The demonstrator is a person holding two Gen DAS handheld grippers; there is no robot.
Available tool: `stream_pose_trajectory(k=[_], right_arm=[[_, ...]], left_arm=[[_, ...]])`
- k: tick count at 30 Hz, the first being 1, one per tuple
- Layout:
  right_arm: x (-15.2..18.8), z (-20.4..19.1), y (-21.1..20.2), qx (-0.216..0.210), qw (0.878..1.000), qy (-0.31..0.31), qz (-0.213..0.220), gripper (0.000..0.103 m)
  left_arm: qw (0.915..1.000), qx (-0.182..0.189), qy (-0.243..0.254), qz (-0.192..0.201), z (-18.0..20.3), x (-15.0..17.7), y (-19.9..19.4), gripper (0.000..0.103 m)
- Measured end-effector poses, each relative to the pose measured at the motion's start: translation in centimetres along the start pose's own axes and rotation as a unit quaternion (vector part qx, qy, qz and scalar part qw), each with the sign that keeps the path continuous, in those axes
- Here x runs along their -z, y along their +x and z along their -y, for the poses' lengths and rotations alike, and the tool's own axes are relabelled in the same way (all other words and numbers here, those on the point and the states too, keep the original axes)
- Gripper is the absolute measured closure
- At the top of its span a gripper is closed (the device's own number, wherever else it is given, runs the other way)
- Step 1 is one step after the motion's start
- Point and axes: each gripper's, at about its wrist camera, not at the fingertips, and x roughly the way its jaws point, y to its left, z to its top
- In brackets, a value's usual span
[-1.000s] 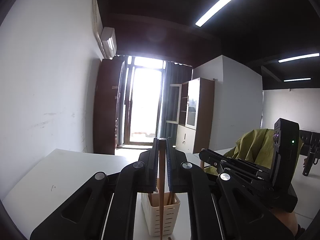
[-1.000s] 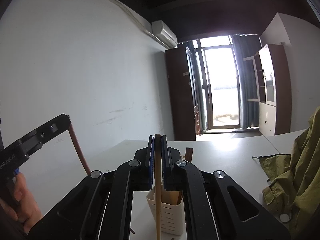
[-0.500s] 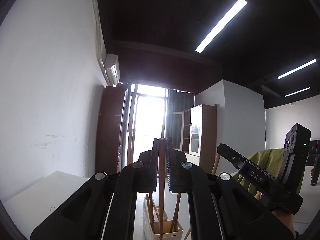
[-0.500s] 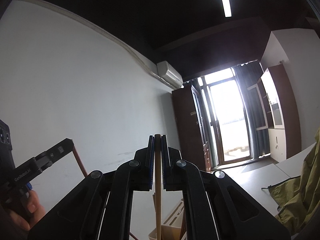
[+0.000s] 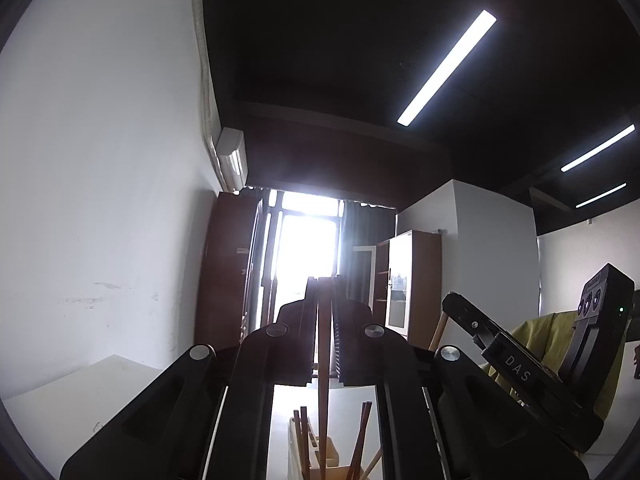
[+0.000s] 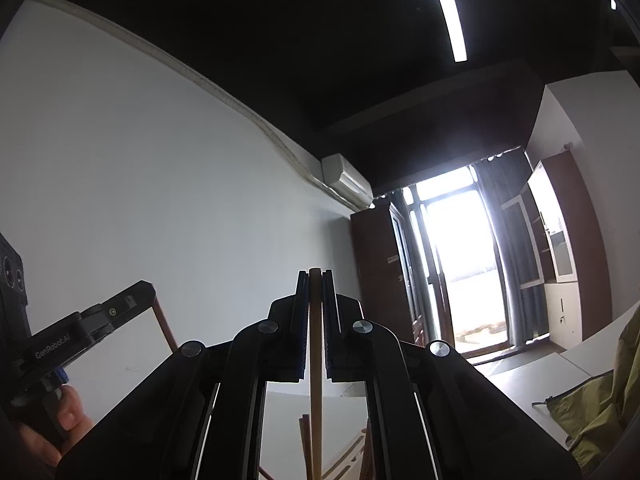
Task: Organize utensils
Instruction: 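Lower both chopsticks into the holder slots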
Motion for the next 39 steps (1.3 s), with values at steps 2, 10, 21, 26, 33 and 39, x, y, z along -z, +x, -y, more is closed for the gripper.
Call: stream_pose_trajectory(k=[2, 10, 21, 26, 33, 39], right_arm=[[0.1, 0.2, 0.3, 0.001, 1.000, 0.002, 0.001, 0.096], [1.4, 0.9, 1.9, 0.007, 1.000, 0.001, -0.020, 0.096], [3.7, 1.3, 3.1, 0.026, 0.997, 0.005, -0.079, 0.096], [4.5, 1.0, 3.2, 0.040, 0.994, -0.004, -0.103, 0.096], [6.4, 0.8, 4.0, 0.046, 0.988, -0.004, -0.147, 0.096], [7.0, 1.2, 4.5, 0.053, 0.985, 0.000, -0.166, 0.096]], left_arm=[[1.0000, -0.001, 0.002, -0.006, 0.0, 0.4, 0.4, 0.096], [0.9991, -0.002, -0.006, -0.041, -1.1, 1.9, 2.7, 0.096], [0.9904, -0.033, 0.000, -0.134, -1.5, 4.9, 5.5, 0.096], [0.9845, -0.035, 0.004, -0.172, -1.7, 6.1, 6.3, 0.096], [0.9768, -0.033, 0.018, -0.211, -1.4, 7.2, 7.2, 0.096], [0.9717, -0.033, 0.011, -0.234, -2.2, 7.9, 8.0, 0.096]])
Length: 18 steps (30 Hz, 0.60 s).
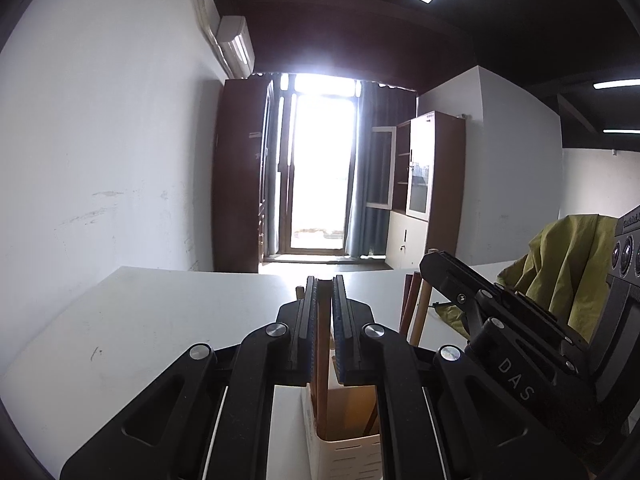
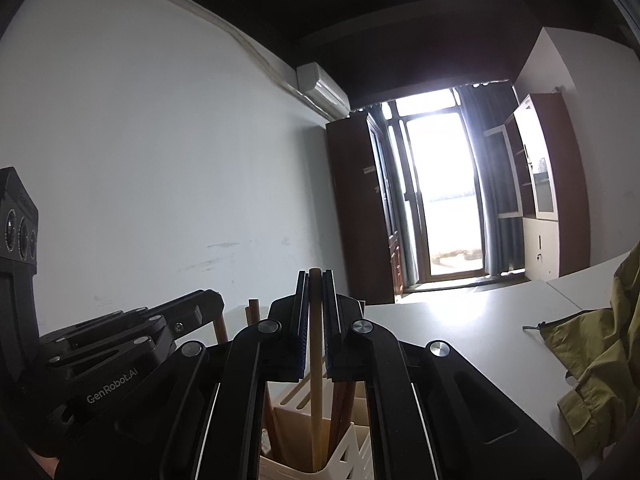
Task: Organize utensils
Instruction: 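Lower both chopsticks into the holder slots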
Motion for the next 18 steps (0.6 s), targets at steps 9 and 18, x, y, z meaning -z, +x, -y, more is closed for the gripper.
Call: stream_pose_trajectory(k=[9, 18], right_arm=[[-0.6, 0.4, 0.0, -0.003, 1.000, 0.006, 0.009, 0.096], [-0.3, -0.1, 0.4, -0.004, 1.000, -0.003, 0.000, 0.095]], left_arm=[[0.9999, -0.005, -0.007, -0.009, -0.9, 0.8, 0.1, 0.096], [0.9998, -0.003, -0.015, -0.011, -1.5, 0.5, -0.1, 0.095]])
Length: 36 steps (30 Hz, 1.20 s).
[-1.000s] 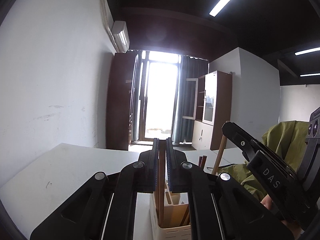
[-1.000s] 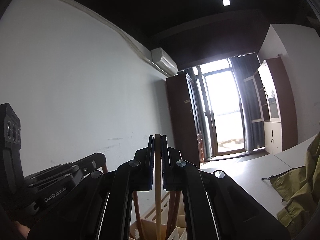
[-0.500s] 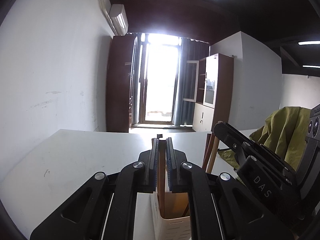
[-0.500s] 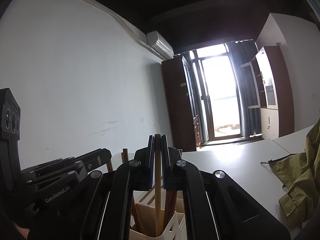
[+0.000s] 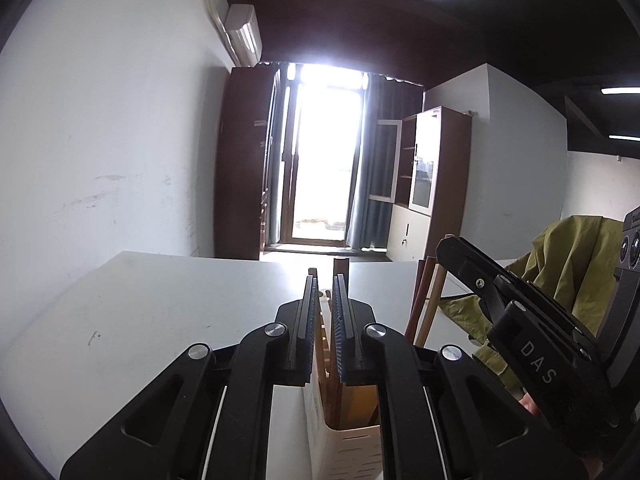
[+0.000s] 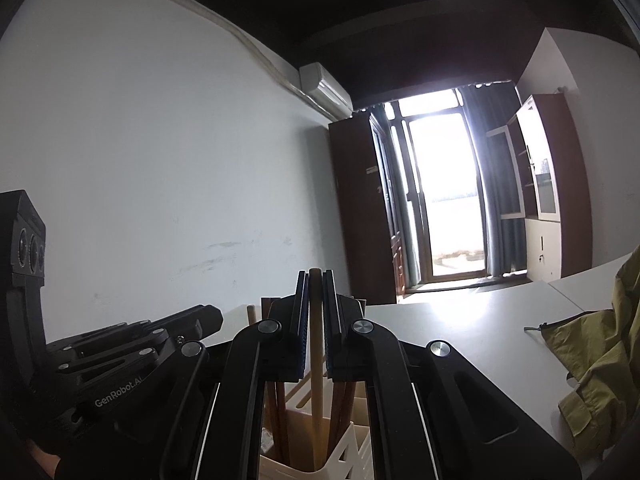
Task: Organize utensils
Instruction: 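Lower both chopsticks into the holder slots, then open both tools and withdraw them from the holder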
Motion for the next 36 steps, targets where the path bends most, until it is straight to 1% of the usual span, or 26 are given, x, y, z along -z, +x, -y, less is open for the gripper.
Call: stream_pose_trajectory(k=[4, 6, 7, 8, 15, 20, 24, 27, 29, 32, 36], right_arm=[[0.1, 0.2, 0.2, 0.013, 1.000, 0.001, -0.016, 0.095], [0.4, 0.4, 0.0, 0.017, 1.000, 0.003, -0.023, 0.089], [0.4, 0.4, -0.2, 0.020, 0.999, 0.004, -0.027, 0.081], [0.5, 0.5, -0.3, 0.023, 0.999, 0.005, -0.031, 0.080], [0.9, 0.3, -1.9, 0.039, 0.998, 0.009, -0.055, 0.079], [1.4, -0.3, -3.1, 0.044, 0.996, 0.010, -0.071, 0.074], [2.0, -1.1, -3.6, 0.047, 0.995, 0.004, -0.093, 0.073], [2.7, -1.5, -4.2, 0.049, 0.993, -0.002, -0.109, 0.073], [3.1, -1.6, -4.3, 0.052, 0.991, -0.005, -0.120, 0.069], [3.5, -1.8, -4.4, 0.055, 0.989, -0.007, -0.135, 0.067], [4.3, -1.9, -4.3, 0.057, 0.985, -0.014, -0.164, 0.066]], left_arm=[[1.0000, 0.001, -0.003, 0.004, -0.3, -0.3, -0.7, 0.095], [1.0000, 0.001, -0.002, 0.005, -0.3, -0.3, -1.2, 0.095], [1.0000, 0.000, -0.001, 0.004, -0.3, -0.2, -1.5, 0.094], [1.0000, -0.004, 0.001, 0.003, -0.3, -0.1, -1.8, 0.093], [0.9999, -0.006, 0.001, -0.012, -0.4, 0.8, -3.9, 0.090], [0.9998, -0.007, 0.006, -0.019, 0.0, 1.4, -5.7, 0.087], [0.9994, -0.004, 0.013, -0.032, 0.6, 2.3, -6.7, 0.084], [0.9988, -0.005, 0.020, -0.045, 1.1, 3.1, -7.0, 0.082], [0.9983, -0.003, 0.022, -0.054, 1.4, 3.6, -7.2, 0.082], [0.9975, 0.002, 0.026, -0.066, 1.9, 4.3, -7.2, 0.081], [0.9959, 0.005, 0.033, -0.084, 2.2, 5.3, -7.3, 0.079]])
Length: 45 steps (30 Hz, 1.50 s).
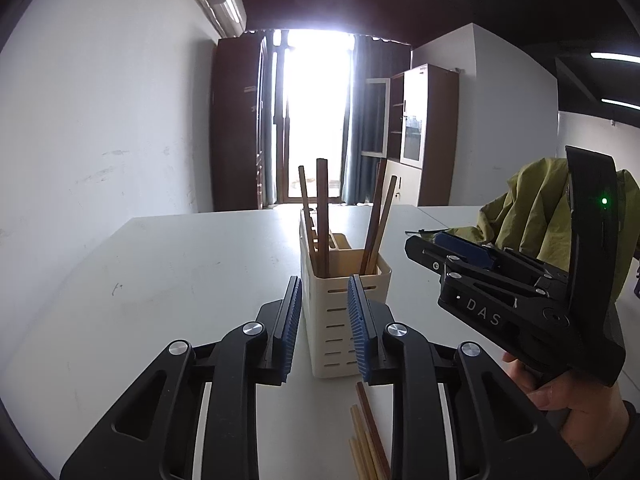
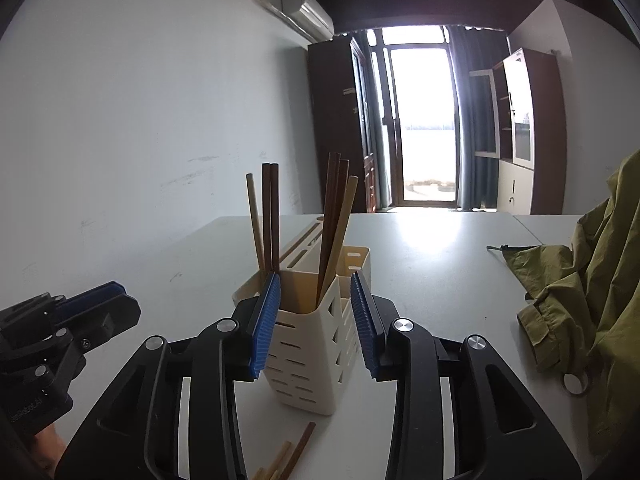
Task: Organize utensils
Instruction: 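Open both tools and withdraw them from the holder, then close the left tool on a bamboo chopstick while the right tool grasps a brown one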
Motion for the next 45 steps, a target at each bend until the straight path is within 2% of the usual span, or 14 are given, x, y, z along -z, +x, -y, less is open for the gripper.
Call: stream_pose_trajectory(k=[7, 17, 22, 29, 35, 45], right_arm=[[1.4, 0.1, 0.6, -0.001, 0.999, 0.002, -0.051, 0.058], [4.6, -0.2, 2.6, 0.012, 0.992, 0.004, -0.129, 0.056], [6.6, -0.2, 4.1, 0.029, 0.985, 0.002, -0.172, 0.056], [9.2, 0.5, 6.7, 0.028, 0.974, 0.008, -0.224, 0.056], [10.1, 0.7, 8.0, 0.022, 0.969, 0.011, -0.245, 0.056], [11.4, 0.4, 9.6, 0.023, 0.962, 0.003, -0.272, 0.059]], left_arm=[[0.9992, 0.004, -0.009, -0.040, -0.5, 1.9, 0.3, 0.078], [0.9955, 0.010, -0.022, -0.092, -1.2, 5.8, 0.9, 0.077], [0.9925, 0.023, -0.018, -0.119, -0.7, 7.4, 1.7, 0.077], [0.9865, 0.036, -0.006, -0.160, 0.2, 9.9, 3.1, 0.077], [0.9801, 0.051, -0.009, -0.191, 0.2, 11.4, 4.2, 0.077], [0.9719, 0.057, -0.004, -0.229, 0.5, 13.3, 6.0, 0.077]])
